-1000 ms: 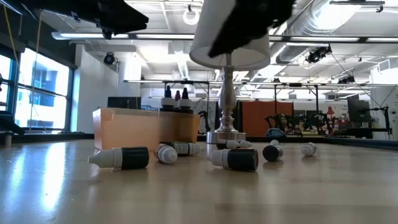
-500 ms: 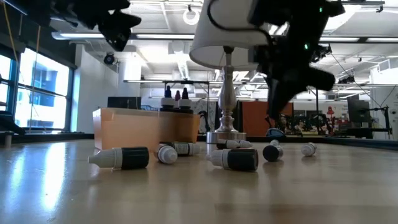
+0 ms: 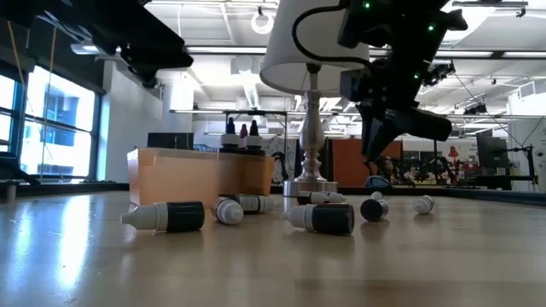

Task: Pick & Place food coloring
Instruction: Put the top small black food coloring bottle into the bin

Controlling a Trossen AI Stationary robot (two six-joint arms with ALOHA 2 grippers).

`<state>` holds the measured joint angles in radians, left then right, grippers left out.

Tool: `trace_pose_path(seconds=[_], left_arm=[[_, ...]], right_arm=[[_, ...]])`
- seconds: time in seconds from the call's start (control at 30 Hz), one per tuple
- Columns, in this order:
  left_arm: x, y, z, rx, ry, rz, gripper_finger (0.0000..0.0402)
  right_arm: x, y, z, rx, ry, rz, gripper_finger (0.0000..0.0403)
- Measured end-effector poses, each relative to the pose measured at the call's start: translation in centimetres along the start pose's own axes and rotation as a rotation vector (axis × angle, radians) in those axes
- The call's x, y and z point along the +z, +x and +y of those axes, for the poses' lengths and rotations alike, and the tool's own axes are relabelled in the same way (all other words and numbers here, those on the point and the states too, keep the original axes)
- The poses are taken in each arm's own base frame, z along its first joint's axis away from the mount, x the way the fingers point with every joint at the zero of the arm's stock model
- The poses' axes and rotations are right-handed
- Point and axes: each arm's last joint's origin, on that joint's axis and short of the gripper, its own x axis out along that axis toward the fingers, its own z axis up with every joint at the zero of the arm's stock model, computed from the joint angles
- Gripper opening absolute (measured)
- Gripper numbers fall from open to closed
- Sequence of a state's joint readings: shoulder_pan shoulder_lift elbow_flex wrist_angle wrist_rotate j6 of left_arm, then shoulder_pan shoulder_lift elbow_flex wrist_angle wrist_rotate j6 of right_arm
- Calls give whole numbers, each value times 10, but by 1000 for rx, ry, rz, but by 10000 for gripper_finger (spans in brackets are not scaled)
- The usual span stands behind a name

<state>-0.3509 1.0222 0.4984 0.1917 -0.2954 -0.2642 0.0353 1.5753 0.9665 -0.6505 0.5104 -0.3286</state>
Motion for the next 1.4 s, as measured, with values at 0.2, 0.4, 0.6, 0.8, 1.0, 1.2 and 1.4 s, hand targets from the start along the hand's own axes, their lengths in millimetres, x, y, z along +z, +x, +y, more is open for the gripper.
trace_pose_path(seconds=[0.2,0.4,0.6,0.8,1.0,1.2,1.4], left_arm=[[0,-1,-2,-6,-6,1,159],[0,-1,-1,25,-4,-8,159],[1,-1,-1,23,-42,-24,159],[2,-1,-2,16,-45,-30,159],[2,-1,-2,16,-60,-30,159],[2,-1,-2,15,-62,-30,159],[3,-1,-2,10,-64,-38,159]], right_arm=[[1,0,3,112,-25,-39,84],[-1,3,-1,169,-25,-51,116],[-9,12,-17,158,8,-16,173],[-19,21,-31,257,-16,-21,206],[-20,31,-35,360,-103,-82,199],[-21,53,-31,377,-152,-14,195],[-24,76,-28,411,-159,42,194]])
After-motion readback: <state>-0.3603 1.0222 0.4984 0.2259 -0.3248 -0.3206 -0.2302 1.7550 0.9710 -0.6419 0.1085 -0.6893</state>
